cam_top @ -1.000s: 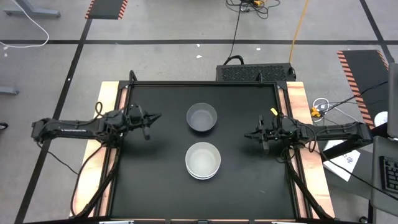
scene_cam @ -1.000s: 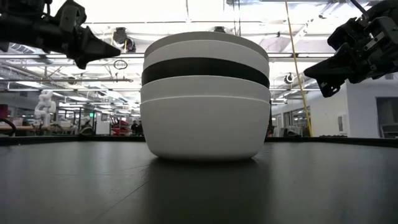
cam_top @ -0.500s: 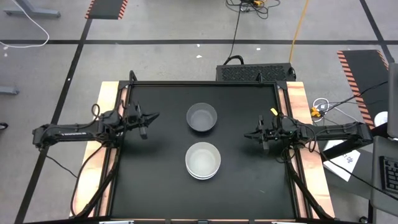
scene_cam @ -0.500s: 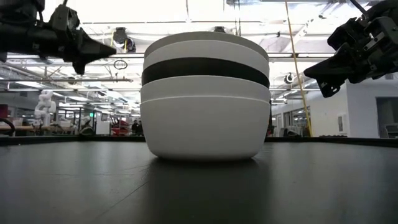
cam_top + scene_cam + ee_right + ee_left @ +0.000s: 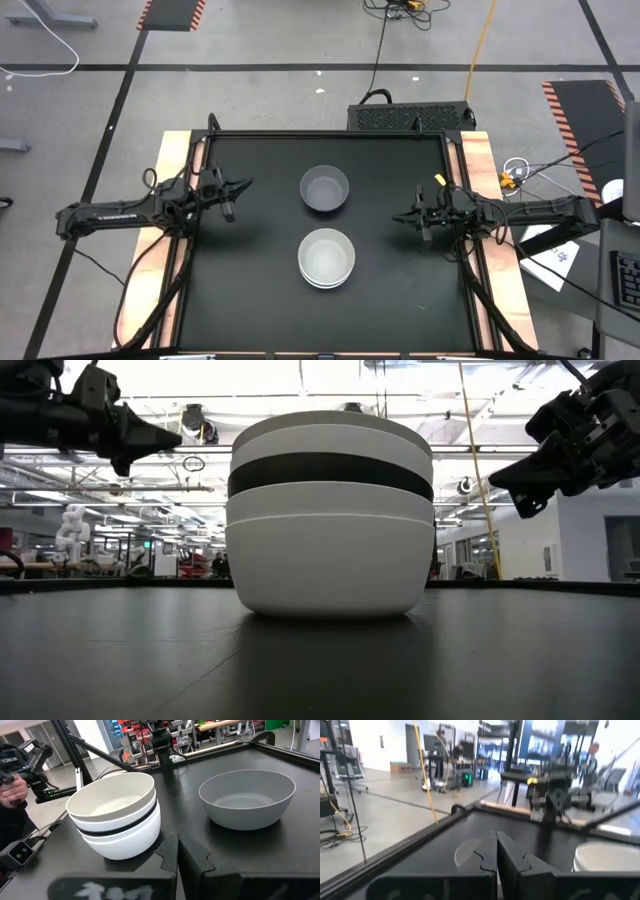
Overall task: Nest bowls inside each other
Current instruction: Stack the dark gray bowl on the gray bowl
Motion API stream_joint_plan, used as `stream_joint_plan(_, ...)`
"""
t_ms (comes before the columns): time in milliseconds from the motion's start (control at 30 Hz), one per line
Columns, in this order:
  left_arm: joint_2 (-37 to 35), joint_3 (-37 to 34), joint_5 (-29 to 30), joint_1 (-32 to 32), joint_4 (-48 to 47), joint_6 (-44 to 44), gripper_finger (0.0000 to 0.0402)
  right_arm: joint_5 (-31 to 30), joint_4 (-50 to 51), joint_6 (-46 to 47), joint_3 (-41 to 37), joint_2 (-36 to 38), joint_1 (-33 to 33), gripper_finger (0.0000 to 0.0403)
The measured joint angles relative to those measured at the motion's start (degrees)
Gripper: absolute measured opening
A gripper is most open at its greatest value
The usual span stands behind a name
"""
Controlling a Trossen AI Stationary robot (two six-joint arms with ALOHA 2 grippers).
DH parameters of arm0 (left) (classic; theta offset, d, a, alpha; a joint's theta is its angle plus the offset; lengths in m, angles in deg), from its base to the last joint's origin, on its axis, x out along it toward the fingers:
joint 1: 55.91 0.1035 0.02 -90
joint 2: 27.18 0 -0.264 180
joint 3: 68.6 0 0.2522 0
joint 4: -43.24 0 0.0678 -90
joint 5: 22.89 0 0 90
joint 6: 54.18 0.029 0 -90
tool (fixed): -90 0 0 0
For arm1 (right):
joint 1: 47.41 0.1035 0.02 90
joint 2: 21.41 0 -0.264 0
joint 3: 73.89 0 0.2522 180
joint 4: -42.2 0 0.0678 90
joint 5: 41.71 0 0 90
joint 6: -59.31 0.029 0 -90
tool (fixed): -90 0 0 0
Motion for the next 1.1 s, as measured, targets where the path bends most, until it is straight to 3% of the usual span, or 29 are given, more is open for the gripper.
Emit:
stream_joint_plan(400, -3.8, 0.0, -1.1, 0.0, -11.7, 1.5, 0.0001, 0.0, 0.0, 0.0, 0.0, -0.8, 0.0, 0.0000)
stream_joint_plan(800, -12.8, -5.7, -3.6, 0.0, -9.1, 1.2, 0.0001, -0.3, -1.7, 1.2, 0.0, -0.8, 0.0, 0.0000)
stream_joint_plan(1100, -13.4, -5.7, -8.9, 0.0, -8.2, 0.4, 0.0011, -0.3, -1.7, 1.3, 0.0, -1.3, 0.0, 0.0000)
